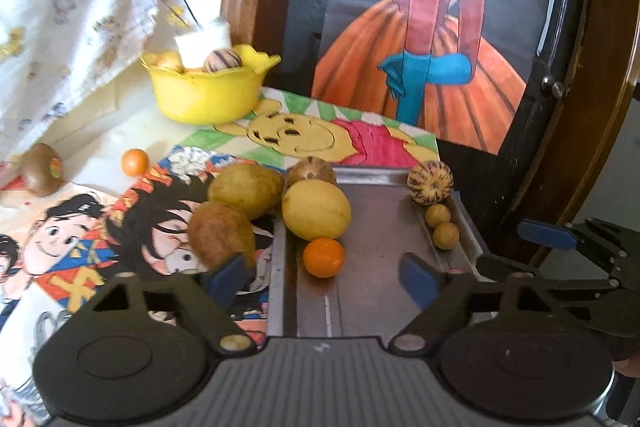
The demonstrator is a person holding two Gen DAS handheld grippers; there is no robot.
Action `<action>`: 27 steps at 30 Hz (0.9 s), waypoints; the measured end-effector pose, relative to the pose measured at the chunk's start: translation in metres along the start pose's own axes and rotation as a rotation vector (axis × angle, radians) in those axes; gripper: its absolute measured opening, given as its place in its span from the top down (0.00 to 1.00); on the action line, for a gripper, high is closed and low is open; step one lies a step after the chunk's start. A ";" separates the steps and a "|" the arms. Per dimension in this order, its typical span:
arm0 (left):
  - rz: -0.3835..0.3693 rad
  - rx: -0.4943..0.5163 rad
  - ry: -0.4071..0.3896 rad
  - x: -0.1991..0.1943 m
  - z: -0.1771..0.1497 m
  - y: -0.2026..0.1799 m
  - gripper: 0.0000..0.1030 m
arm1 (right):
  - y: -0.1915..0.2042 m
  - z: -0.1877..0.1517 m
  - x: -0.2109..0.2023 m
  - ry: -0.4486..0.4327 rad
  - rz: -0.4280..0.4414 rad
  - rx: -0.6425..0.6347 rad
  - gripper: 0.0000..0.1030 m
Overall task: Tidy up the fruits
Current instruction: 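Open the left tool onto the tray while the right tool releases its fruit there, then withdraw both tools from the tray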
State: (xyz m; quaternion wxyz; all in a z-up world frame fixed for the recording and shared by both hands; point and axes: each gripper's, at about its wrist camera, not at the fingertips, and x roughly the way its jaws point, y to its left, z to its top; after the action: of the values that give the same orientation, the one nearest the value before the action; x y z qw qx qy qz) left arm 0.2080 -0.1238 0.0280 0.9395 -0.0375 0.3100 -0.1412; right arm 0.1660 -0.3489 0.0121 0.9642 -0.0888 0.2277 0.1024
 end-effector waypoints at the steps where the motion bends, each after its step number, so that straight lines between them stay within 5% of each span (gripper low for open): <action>1: 0.001 -0.001 -0.013 -0.006 -0.001 0.000 0.03 | 0.001 0.000 -0.006 -0.006 0.004 0.006 0.23; 9: 0.023 -0.005 -0.106 -0.053 -0.012 0.003 0.00 | 0.020 0.000 -0.045 -0.042 0.044 0.035 0.01; 21: 0.093 -0.025 -0.067 -0.082 -0.043 0.022 0.00 | 0.063 -0.011 -0.082 -0.012 0.104 0.059 0.01; 27: 0.202 -0.063 -0.029 -0.101 -0.072 0.035 0.00 | 0.069 -0.024 -0.086 0.028 0.114 0.157 0.01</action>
State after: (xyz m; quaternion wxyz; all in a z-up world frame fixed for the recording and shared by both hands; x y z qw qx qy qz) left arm 0.0962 -0.0599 0.0226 0.9517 -0.0377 0.3027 -0.0352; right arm 0.0637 -0.3011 0.0217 0.9576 -0.0012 0.2531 0.1379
